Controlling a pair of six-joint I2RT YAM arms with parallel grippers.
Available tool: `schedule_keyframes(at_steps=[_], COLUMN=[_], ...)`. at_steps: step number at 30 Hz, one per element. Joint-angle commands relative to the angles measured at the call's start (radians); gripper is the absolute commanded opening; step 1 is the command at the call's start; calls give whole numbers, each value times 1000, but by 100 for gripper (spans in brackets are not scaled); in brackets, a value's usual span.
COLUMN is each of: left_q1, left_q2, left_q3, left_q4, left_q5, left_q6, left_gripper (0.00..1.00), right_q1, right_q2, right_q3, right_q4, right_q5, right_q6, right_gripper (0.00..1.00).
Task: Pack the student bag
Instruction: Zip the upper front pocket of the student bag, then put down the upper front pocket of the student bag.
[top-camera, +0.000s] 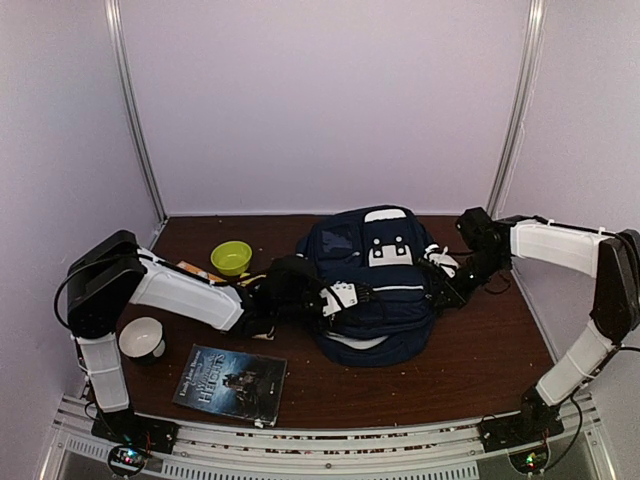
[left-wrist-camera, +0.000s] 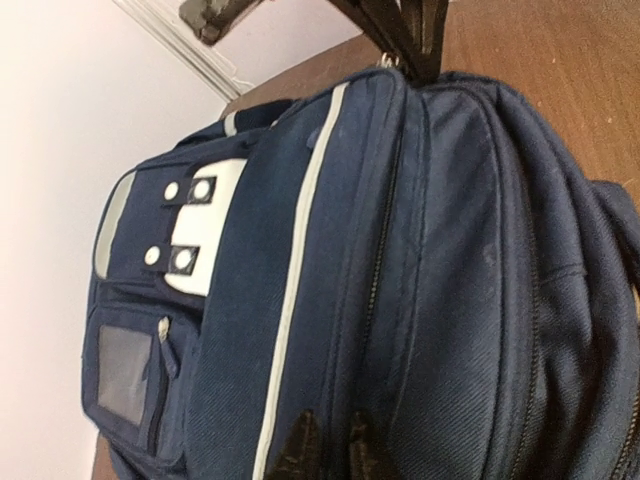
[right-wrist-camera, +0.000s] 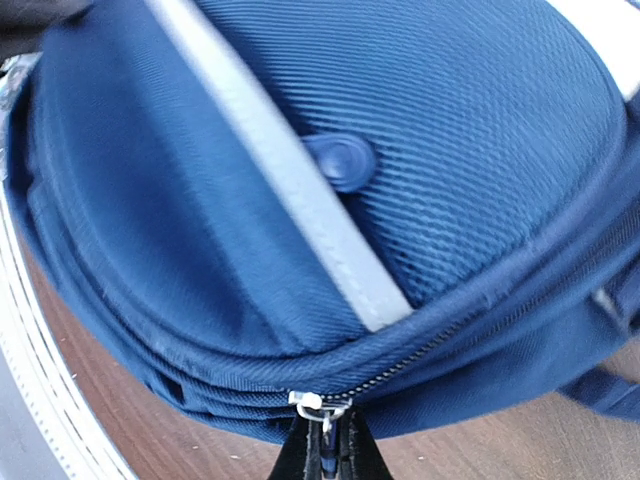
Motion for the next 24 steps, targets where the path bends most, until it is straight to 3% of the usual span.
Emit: schedule_keyframes(at_steps=[1,5,7,14,24], left_q1=[97,75,42,-66,-84], left_q2=[-54,-96,-130,-61,138], left_q3=[-15,-34,-59,124,346], left_q4=[-41,-35,15,-131,-228], left_q5=[-139,-140,-127,-31,67], left_q6=[29,7,7,48,62], left_gripper=[20,43,48,47,44], right_q1=[40,64,64,64,64], right_q2=[-59,-44,-33,13,29], right_q3=[-7,19,25,31,52], right_q4=[-87,-93,-89,-72,-78], right_q5=[-1,-66,-81,-116,-156], right_q6=[-28,-15,-14,-17,-9], right_gripper=[2,2,2,2,3])
